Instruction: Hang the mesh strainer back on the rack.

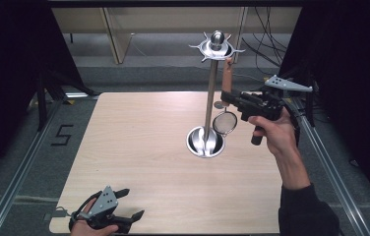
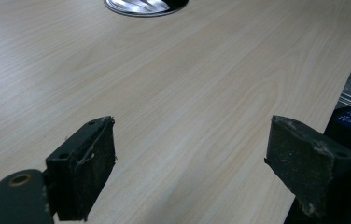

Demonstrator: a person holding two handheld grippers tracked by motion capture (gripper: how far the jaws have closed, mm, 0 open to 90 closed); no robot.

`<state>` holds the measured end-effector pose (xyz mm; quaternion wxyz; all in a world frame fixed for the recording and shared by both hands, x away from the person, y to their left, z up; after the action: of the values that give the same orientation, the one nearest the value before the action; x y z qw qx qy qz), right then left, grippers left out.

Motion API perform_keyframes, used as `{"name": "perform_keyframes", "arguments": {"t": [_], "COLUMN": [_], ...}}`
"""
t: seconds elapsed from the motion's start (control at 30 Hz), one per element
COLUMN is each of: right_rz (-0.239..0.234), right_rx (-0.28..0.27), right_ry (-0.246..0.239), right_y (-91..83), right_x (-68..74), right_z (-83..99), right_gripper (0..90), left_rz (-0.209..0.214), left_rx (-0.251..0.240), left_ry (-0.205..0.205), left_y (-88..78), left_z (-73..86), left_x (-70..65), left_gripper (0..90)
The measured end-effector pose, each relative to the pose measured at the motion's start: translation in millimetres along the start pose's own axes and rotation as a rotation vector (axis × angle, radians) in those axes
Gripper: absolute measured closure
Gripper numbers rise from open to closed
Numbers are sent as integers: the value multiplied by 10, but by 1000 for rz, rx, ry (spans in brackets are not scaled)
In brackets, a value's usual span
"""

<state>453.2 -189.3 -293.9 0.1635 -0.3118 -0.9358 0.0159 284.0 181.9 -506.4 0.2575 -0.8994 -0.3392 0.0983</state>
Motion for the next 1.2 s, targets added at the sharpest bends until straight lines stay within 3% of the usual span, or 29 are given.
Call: {"name": "perform_keyframes", "arguments": {"t": [0.1, 0.23, 0.27, 0.3, 0.37, 0.4, 0.47, 0.53, 0.6, 0.7, 0.87, 0.93, 1.13, 1.2], "right_rz": [1, 1, 0, 0, -8, -9, -3, 4, 0, 3, 12, 29, 29, 40], "right_rx": [-1, -7, -3, -6, -7, -7, -9, -10, -11, -9, 0, -5, -4, -6], "right_ry": [-1, 1, 19, 6, 17, 26, 24, 38, 51, 43, 51, 20, 4, -1], "right_y": [14, 39, 39, 45, 51, 52, 57, 57, 57, 47, 24, 21, -3, -16], "right_x": [-16, -32, -19, -29, -26, -22, -32, -43, -58, -75, -61, -61, -40, -38], "right_z": [-2, 8, 13, 14, 19, 22, 25, 27, 32, 35, 39, 34, 44, 59], "right_gripper": [698, 693, 692, 689, 688, 687, 680, 667, 662, 654, 629, 618, 601, 594], "left_rz": [2, 5, 7, 18, 14, 7, 7, 8, 17, 15, 13, 12, 11, 14], "left_rx": [0, 2, 3, -19, -21, 2, 4, 4, -19, -10, -8, -8, 1, -15], "left_ry": [-2, 45, 43, -1, -6, 31, 46, 44, -5, -18, -15, -18, -16, -27], "left_y": [1, 0, -2, 12, 13, -2, -2, 0, 16, 14, 10, 11, 6, 18], "left_z": [0, -9, -8, -10, -11, -6, -8, -8, -8, -1, -1, 0, 4, -1], "left_x": [-4, 24, 21, -16, -18, 14, 22, 20, -22, -26, -23, -23, -17, -30], "left_gripper": [152, 152, 152, 152, 152, 152, 152, 152, 152, 152, 152, 152, 152, 152]}}
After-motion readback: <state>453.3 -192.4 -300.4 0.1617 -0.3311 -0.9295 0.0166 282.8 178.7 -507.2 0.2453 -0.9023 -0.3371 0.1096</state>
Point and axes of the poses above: each handheld gripper's, and its own axes: y roughly forward along the jaws, z roughly out of its underside, x roughly to its left, the point moved 4 cm from there along y, roughly forward along the jaws, and after that the axes turned 2 degrees about -z, right-handed, at the moved point
